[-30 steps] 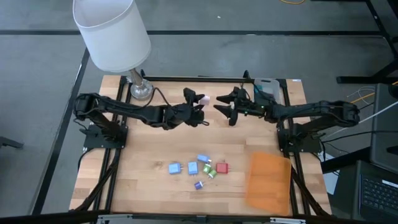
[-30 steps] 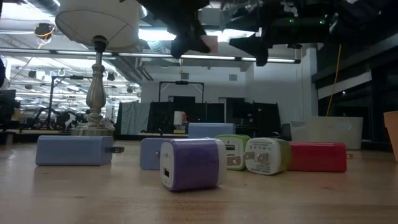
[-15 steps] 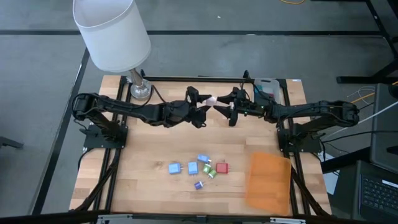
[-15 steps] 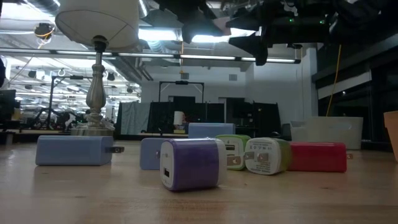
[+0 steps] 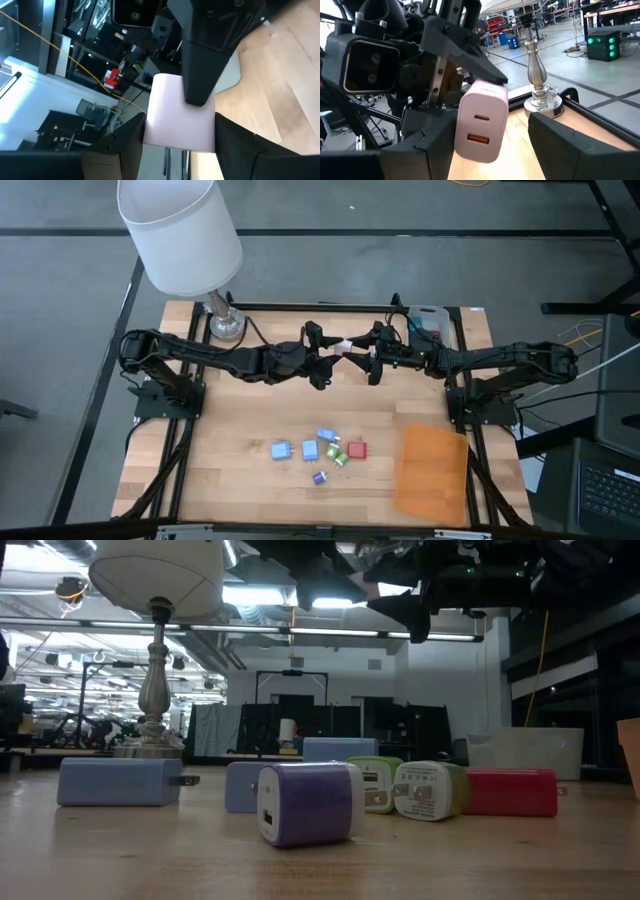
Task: Pick & Place Office items
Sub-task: Put the light pink charger adapter into the orange bin
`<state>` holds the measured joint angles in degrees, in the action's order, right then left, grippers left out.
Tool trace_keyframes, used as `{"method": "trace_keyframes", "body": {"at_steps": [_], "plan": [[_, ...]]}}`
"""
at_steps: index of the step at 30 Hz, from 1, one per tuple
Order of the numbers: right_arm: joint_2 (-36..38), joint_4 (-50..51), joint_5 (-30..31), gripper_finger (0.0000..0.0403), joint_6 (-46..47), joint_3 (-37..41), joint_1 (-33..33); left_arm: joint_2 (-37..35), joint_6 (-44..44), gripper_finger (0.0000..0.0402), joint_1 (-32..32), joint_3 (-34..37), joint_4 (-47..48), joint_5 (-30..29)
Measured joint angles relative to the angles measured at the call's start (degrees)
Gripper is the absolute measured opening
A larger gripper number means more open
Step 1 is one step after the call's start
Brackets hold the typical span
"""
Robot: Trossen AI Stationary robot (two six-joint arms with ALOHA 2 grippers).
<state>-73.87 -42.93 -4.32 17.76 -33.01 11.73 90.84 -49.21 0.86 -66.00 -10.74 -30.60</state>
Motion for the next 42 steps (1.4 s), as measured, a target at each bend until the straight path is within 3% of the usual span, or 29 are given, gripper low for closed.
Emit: {"method": "trace_keyframes", "body": {"at_steps": [6, 17, 28, 34, 42], "plan": [[0.04, -0.2, 0.2, 0.0232, -0.21, 0.0, 0.02, 1.23, 0.5, 0.0195, 0.11, 0.0, 0.25, 1.75], [0.04, 0.17, -2.11, 0.0184, -0.23, -0.02, 0.09, 0.92, -2.21, 0.0195, -0.63, 0.0, -0.71, 0.93], [0.04, 0.12, -1.66, 0.0173, -0.99, -0.02, 0.04, 0.92, -2.43, 0.0195, -0.74, 0.0, -1.54, 1.83], [0.02, 0.25, -0.81, 0.0125, -1.01, -0.02, 0.07, 0.92, -3.77, 0.0195, -1.38, 0.0, -1.5, 1.57], [0.02, 0.13, -0.85, 0.0124, -1.51, -0.02, 0.07, 0.92, -4.99, 0.0195, -1.36, 0.07, -2.32, 1.35]]}}
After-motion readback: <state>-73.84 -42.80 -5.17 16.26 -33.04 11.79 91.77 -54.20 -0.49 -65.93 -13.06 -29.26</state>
